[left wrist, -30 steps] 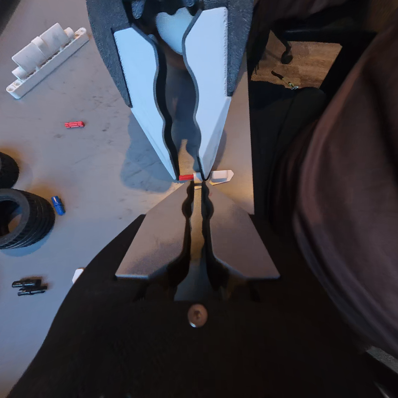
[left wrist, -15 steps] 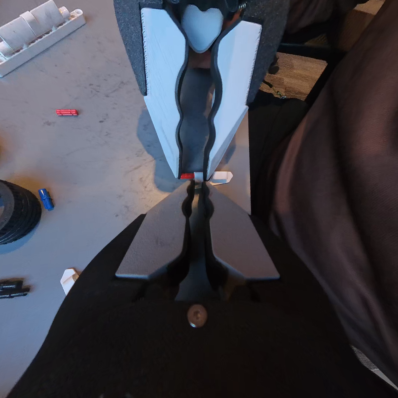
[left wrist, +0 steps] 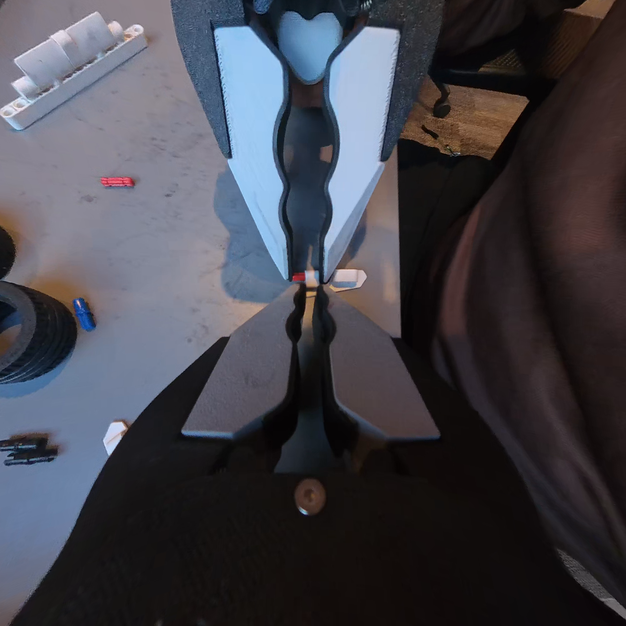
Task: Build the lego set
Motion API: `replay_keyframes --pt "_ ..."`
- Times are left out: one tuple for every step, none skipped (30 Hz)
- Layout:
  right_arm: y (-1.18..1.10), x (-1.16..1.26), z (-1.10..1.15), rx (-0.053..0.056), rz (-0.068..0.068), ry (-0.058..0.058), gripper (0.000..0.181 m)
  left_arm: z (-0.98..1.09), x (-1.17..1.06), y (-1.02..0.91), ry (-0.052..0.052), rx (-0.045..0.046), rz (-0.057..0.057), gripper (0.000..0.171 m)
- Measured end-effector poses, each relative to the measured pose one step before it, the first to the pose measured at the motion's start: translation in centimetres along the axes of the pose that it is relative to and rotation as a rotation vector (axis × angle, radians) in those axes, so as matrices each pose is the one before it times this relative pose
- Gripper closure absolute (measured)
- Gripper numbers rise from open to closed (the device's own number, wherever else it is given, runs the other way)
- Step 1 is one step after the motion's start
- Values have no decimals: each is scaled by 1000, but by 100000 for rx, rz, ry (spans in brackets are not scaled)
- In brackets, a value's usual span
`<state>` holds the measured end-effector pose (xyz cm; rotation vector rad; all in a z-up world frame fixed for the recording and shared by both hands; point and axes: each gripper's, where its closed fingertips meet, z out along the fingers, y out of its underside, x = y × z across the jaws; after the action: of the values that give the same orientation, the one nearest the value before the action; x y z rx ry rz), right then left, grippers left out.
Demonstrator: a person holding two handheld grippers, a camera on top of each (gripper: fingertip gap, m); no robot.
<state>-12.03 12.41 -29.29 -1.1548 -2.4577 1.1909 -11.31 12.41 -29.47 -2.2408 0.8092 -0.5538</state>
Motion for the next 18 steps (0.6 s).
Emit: replay_keyframes --pt "-7 128 -11 92 1006 -167 166 9 -129 -44 -954 21 509 167" --pt "27 138 -31 -24 -312 1188 164 28 -105 -53 -893 108 372 167" --pt "8 256 -148 431 -886 2548 159 14 -98 -22 -660 76 -109 167" --pt "12 386 -292 954 -378 3289 152 -18 -86 -14 -332 53 -421 167" --pt "94 256 -373 780 544 1987 149 -19 -62 -1 -47 26 -516 167" --pt "146 20 -393 593 1131 298 144 -14 -27 -1 112 7 -401 167" --pt "103 -104 -329 800 1119 -254 140 3 -2 -1 238 2 -309 167" --pt "78 -190 -204 485 494 -200 136 1 4 -4 412 -8 -449 167" --pt "99 -221 -42 -229 -268 202 132 -2 4 1 641 -8 -712 167" --pt "96 -133 103 -616 -887 1150 131 -6 0 -3 763 -24 -819 167" --pt "66 -114 184 -660 -1550 1257 131 -5 18 10 841 -27 -837 168" --pt "13 -222 173 -709 -1992 119 131 -8 5 -1 741 -35 -727 168" --pt "-159 -139 94 248 -1917 -55 131 4 27 3 705 -72 -314 168" --pt "-284 105 9 1308 -1011 463 138 15 109 6 992 -144 214 168" --pt "-267 264 -34 1333 335 199 146 13 79 11 447 -120 462 168" --pt "-193 210 -39 984 1162 -696 151 13 7 -9 -142 -29 347 167" --pt "-86 189 -16 604 1616 -750 154 0 -2 1 -277 6 288 167" --pt "19 90 30 -157 1654 -706 152 5 -36 -7 -783 33 498 168"
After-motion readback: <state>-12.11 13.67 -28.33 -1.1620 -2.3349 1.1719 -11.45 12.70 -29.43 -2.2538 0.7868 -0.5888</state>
